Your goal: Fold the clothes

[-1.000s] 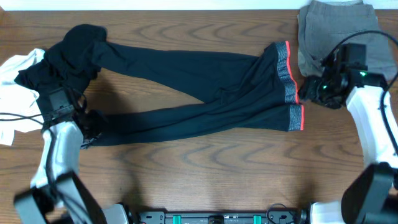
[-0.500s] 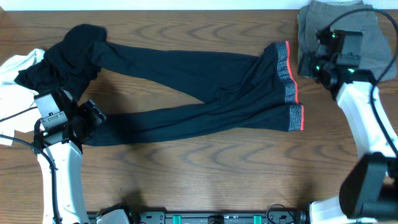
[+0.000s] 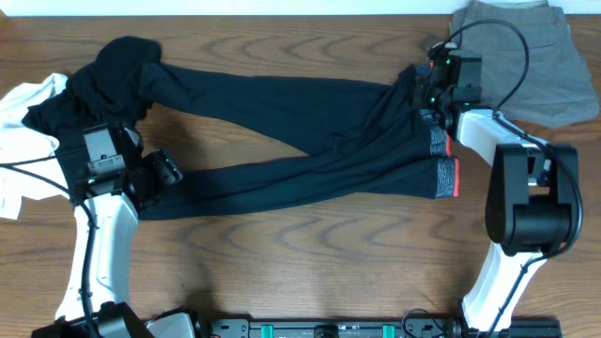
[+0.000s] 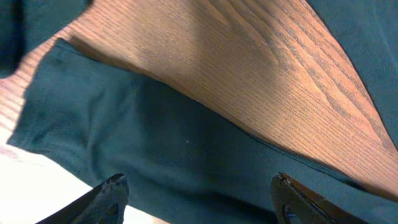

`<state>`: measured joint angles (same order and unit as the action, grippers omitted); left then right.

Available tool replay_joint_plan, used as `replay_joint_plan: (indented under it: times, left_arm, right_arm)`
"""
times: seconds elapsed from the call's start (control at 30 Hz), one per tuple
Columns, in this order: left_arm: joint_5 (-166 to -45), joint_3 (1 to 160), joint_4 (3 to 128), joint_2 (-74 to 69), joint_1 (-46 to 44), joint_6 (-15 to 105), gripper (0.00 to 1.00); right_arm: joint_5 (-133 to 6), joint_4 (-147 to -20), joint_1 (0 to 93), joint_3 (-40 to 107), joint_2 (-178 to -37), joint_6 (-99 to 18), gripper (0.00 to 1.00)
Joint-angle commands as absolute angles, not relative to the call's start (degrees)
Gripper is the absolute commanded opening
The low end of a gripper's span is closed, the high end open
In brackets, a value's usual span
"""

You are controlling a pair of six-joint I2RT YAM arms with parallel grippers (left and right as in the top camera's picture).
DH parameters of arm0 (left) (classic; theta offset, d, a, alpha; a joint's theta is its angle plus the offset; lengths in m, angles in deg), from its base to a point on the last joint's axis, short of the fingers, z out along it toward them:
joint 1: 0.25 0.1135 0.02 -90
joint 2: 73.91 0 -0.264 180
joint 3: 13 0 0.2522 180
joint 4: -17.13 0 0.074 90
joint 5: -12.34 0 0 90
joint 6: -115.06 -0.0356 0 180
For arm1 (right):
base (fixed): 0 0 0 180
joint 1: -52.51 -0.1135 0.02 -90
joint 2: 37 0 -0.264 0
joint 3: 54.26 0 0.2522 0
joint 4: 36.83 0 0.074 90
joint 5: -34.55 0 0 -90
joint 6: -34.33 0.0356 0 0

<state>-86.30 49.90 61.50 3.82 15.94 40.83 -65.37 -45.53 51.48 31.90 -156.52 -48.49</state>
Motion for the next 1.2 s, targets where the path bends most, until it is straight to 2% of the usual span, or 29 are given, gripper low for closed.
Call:
replay_joint_plan:
  times: [0.0, 0.57, 0.83, 0.87, 0.97, 1.1, 1.13, 1.17]
  left_arm:
    - [-86.2, 50.9, 61.2, 4.3, 15.2, 40.3, 0.75]
    - [-86.2, 50.9, 61.0, 4.3, 15.3, 40.3, 0.75]
    - [-86.2, 50.9, 56.6, 4.3, 15.3, 37.7, 0.75]
    - [-86.2, 51.0, 55.9, 4.3, 15.3, 36.9, 0.75]
    - [-86.2, 52.5, 56.6, 3.6, 15.3, 36.7, 0.75]
    - [-86.2, 55.5, 60.4, 0.3, 15.3, 36.7, 0.75]
    - [-86.3, 56.2, 61.6, -1.1, 15.3, 36.8, 0.75]
    - [-86.2, 56.7, 62.8, -2.4, 15.3, 37.2, 0.75]
  right_arm:
    - [-65.4, -45.2, 51.7, 34.3, -158.6, -48.0, 0.03]
    - [-56.7, -46.0, 56.6, 34.4, -162.6, -48.0, 0.06]
    - [-64.3, -47.1, 57.9, 35.4, -161.3, -48.0, 0.04]
    - [-65.6, -47.9, 57.6, 35.9, -160.4, -48.0, 0.06]
    - [-67.7, -53.4, 57.1, 37.9, -156.2, -48.0, 0.23]
    - [-67.7, -64.7, 56.9, 41.3, -147.1, -48.0, 0.71]
    - [-67.7, -67.2, 56.8, 41.8, -144.4, -48.0, 0.79]
    - [-67.8, -69.5, 56.8, 42.1, -142.0, -48.0, 0.94]
